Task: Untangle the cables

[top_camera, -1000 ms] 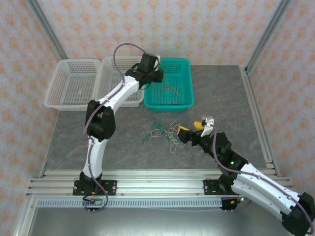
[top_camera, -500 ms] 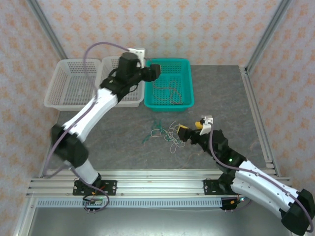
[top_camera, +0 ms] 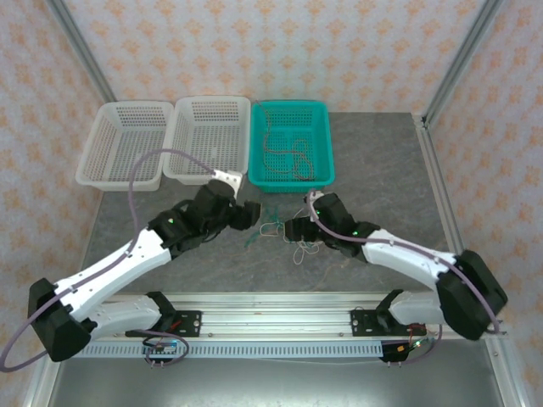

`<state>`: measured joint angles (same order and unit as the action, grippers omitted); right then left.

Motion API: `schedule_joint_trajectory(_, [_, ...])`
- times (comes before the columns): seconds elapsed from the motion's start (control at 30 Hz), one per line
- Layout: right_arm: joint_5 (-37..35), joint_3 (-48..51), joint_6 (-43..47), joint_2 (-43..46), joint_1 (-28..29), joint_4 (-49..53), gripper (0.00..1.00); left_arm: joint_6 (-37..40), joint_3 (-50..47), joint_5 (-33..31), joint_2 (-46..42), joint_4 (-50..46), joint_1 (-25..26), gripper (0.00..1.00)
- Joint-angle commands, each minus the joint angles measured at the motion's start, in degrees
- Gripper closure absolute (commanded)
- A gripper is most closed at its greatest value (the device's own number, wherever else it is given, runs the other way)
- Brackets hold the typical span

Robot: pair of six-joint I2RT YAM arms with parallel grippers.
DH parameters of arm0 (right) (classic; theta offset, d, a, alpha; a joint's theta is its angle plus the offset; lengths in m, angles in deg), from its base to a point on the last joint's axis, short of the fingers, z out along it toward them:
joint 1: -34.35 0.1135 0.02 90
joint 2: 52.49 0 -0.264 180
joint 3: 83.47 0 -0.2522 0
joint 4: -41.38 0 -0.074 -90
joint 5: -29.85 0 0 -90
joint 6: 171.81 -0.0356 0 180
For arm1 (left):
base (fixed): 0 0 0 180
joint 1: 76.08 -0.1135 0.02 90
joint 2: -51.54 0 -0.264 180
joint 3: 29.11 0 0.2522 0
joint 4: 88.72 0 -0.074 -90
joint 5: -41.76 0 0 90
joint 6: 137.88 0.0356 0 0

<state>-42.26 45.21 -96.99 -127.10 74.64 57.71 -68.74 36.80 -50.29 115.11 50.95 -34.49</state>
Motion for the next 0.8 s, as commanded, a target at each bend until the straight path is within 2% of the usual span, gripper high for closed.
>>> schedule_joint_trajectory(0.0, [5.1, -3.7, 0.1, -5.4, 0.0, -0.9, 0.28, -3.5, -1.8, -2.4, 2.5, -3.9, 0.4, 0.30])
schedule_joint_trajectory(0.17, [5.9, -6.6, -0.3, -12.4, 0.5, -2.9, 0.28, -1.0, 2.1, 1.8, 13.3, -7.4, 0.5, 0.31])
schedule_joint_trajectory(0.3, [5.9, -7.8, -0.5, -16.4, 0.7, -5.2, 0.35, 0.8, 1.5, 2.1, 18.9, -6.5, 0.5, 0.33])
schedule_joint_trajectory(0.4, [3.1, -10.1, -1.9, -19.2, 0.8, -2.6, 0.39, 1.0, 1.6, 1.5, 22.4, -5.1, 0.5, 0.34])
schedule_joint_trajectory(0.53, [2.8, -11.8, -2.8, -21.8, 0.8, -0.4, 0.48, 0.6, 1.7, 1.5, 26.1, -3.8, 0.5, 0.46])
schedule_joint_trajectory(0.63, [1.7, -11.6, -3.3, -22.1, 0.8, 0.0, 0.62, 0.5, 1.0, 2.5, 27.2, -2.8, 0.5, 0.56])
schedule_joint_trajectory(0.77, [0.3, -10.6, -4.0, -21.3, 0.8, -0.2, 0.70, 1.0, 0.3, 7.1, 28.6, -1.3, 0.5, 0.61])
